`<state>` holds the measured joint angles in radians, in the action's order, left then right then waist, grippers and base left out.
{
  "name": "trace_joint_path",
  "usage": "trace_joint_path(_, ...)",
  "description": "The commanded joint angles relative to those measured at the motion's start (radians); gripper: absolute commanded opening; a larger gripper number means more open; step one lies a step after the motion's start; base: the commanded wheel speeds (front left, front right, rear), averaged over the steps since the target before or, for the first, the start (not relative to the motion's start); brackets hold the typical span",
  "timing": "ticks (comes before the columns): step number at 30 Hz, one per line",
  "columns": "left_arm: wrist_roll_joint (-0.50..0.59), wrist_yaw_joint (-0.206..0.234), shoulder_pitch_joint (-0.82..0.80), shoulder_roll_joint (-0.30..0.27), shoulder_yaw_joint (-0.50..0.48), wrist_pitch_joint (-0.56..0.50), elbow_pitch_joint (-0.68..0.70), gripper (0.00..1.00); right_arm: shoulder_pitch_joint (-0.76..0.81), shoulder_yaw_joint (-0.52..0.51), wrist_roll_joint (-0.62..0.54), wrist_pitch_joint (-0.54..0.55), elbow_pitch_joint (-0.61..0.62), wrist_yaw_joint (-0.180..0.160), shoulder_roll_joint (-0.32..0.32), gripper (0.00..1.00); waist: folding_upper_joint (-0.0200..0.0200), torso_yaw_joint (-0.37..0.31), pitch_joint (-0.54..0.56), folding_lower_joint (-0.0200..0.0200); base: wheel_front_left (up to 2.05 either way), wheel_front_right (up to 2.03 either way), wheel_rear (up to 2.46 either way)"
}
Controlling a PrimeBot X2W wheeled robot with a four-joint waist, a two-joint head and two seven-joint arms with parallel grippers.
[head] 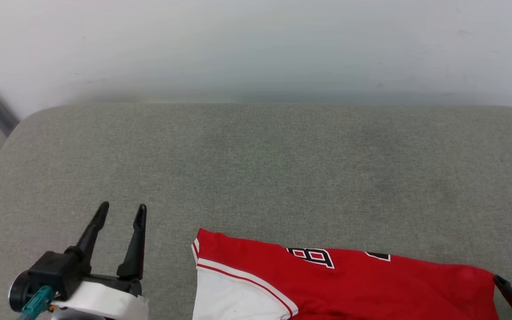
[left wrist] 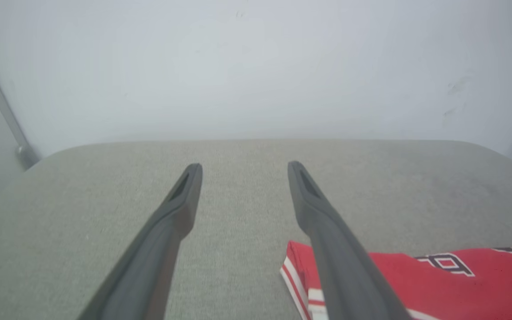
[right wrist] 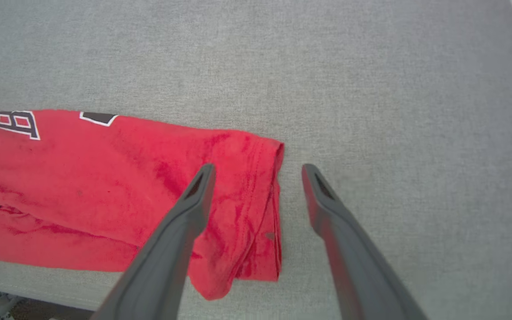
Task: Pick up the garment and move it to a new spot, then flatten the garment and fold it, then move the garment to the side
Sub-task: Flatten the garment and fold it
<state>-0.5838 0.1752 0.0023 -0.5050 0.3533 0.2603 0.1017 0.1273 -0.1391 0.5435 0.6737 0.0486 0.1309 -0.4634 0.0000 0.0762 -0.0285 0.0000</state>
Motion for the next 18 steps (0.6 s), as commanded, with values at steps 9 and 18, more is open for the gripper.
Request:
trace_joint_path(9,0.276,-0.136,0.127,0.219,-0.255,0.005,0.134,1.00,0.014,-0.139,-0.037,0.024,-0.065,0.000,0.157,1.00,0.0000,0.030,-0.036,0.0000,0.00,0.00,0.00)
trace_joint_path(18,0.360,-0.267,0.115,0.349,-0.376,0.005,0.111,1.00,-0.007,-0.145,-0.030,-0.015,-0.213,0.000,0.197,1.00,0.0000,0.071,-0.086,0.0000,0.00,0.00,0.00)
